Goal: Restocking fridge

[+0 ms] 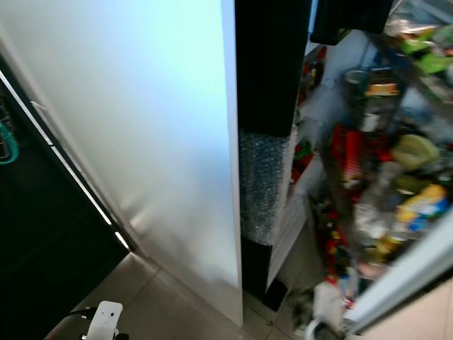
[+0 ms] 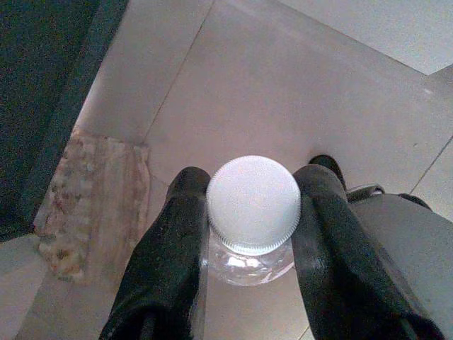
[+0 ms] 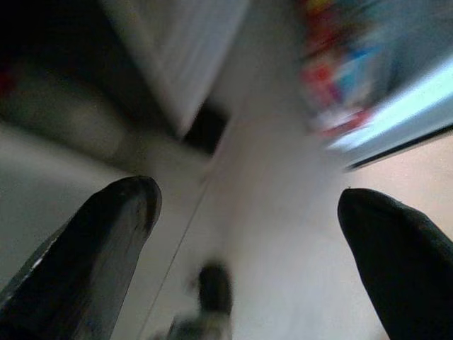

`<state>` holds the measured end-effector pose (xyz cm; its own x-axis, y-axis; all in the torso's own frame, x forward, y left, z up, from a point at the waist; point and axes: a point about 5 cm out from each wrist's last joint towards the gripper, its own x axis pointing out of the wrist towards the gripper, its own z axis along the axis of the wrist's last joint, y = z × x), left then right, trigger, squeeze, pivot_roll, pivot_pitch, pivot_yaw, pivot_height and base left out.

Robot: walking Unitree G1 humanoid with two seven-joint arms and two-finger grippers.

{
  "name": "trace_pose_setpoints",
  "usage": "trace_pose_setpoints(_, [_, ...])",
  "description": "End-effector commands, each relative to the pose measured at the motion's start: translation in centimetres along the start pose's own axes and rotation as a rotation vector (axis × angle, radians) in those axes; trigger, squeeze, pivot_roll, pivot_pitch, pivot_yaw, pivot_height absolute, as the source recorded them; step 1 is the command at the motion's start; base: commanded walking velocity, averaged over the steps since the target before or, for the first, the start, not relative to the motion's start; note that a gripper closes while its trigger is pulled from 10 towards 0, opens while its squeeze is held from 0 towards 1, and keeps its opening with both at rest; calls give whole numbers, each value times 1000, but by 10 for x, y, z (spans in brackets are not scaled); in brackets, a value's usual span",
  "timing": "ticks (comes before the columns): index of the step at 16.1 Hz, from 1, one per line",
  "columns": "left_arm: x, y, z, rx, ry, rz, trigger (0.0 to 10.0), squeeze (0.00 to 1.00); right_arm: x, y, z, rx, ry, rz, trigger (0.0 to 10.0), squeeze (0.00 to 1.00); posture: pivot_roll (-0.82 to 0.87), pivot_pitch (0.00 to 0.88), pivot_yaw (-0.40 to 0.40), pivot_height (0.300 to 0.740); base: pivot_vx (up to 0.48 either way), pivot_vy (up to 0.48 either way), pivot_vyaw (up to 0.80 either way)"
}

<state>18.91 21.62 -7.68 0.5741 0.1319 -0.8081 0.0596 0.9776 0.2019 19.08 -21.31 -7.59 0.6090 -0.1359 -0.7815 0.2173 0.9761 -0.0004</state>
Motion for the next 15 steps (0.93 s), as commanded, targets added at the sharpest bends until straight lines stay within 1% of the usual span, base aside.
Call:
trace_pose_setpoints(1, [-1,0,-8,0,31,-8,10000,0,-1,0,-9,-39,49,19,10000,0,-32,0,64,740,0,0,0])
trace_pose_setpoints(2, [-1,0,-8,1,32,-9,10000,0,-4,-2,-24,-110,112,9,10000,0,-29,0,63,740,0,0,0])
trace_pose_setpoints(3, [-1,0,-8,2,32,-10,10000,0,-5,-3,-27,-118,121,2,10000,0,-29,0,63,740,0,0,0])
trace_pose_setpoints(4, [-1,0,-8,1,31,-10,10000,0,-6,-6,-28,-67,121,-21,10000,0,-17,0,62,740,0,0,0])
trace_pose_setpoints(5, [-1,1,-7,8,33,-12,10000,0,-5,-7,-28,-31,121,-18,10000,0,-25,0,67,740,0,0,0])
trace_pose_setpoints(7, [-1,1,-7,38,32,-18,10000,0,-6,-13,-29,12,132,-48,10000,0,-35,0,70,740,0,0,0])
trace_pose_setpoints(8, [-1,1,-7,39,32,-20,10000,0,-6,-14,-29,17,137,-50,10000,0,-35,0,70,740,0,0,0])
trace_pose_setpoints(13, [-1,0,-9,43,46,-30,10000,0,-6,-13,-27,-15,122,-9,10000,0,-45,0,72,740,0,-323,0])
trace_pose_setpoints(15, [-1,0,-9,47,49,-34,10000,0,-6,-16,-24,-56,114,-16,10000,0,-48,0,73,740,0,-379,800])
